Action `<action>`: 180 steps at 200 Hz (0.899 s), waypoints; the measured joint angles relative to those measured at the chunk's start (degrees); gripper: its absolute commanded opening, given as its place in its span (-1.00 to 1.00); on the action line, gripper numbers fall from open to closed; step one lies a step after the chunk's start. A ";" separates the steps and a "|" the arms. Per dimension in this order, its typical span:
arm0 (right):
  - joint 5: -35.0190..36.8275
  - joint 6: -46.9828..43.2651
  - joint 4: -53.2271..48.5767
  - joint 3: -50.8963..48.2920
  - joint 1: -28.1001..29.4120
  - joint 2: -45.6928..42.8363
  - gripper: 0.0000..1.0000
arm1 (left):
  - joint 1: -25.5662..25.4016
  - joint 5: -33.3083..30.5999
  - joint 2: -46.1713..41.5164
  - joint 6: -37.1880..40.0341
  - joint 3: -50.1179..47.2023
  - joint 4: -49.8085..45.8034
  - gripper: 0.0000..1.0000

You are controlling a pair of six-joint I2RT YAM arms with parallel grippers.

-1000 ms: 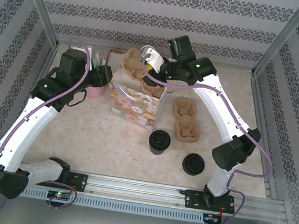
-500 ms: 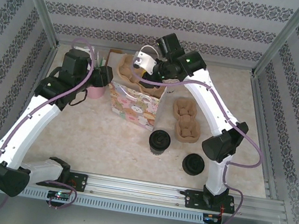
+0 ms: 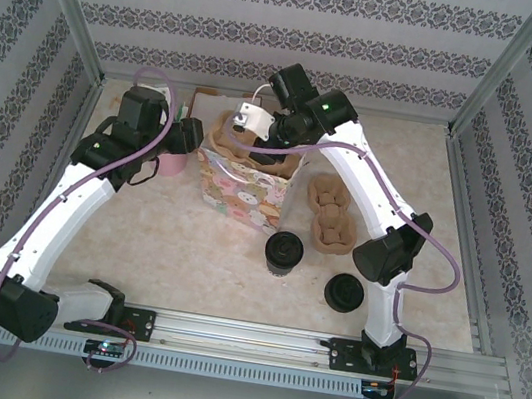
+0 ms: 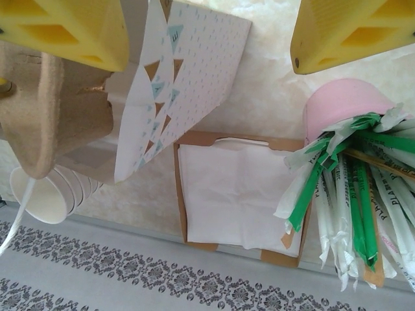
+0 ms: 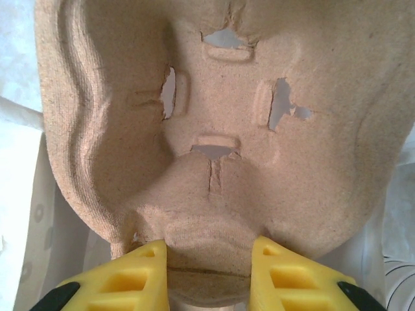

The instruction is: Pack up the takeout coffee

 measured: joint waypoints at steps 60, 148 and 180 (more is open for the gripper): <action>1.81 -0.72 -1.79 0.87 0.59 2.91 -0.50 | 0.09 1.60 1.14 0.00 0.02 0.37 0.39; 2.60 -1.09 -2.62 1.60 0.59 3.34 -0.49 | 3.37 10.05 6.99 -0.02 1.01 0.17 0.40; 3.65 -1.16 -3.10 1.62 0.59 3.45 -0.49 | 3.37 11.28 6.99 -0.02 1.36 0.20 0.39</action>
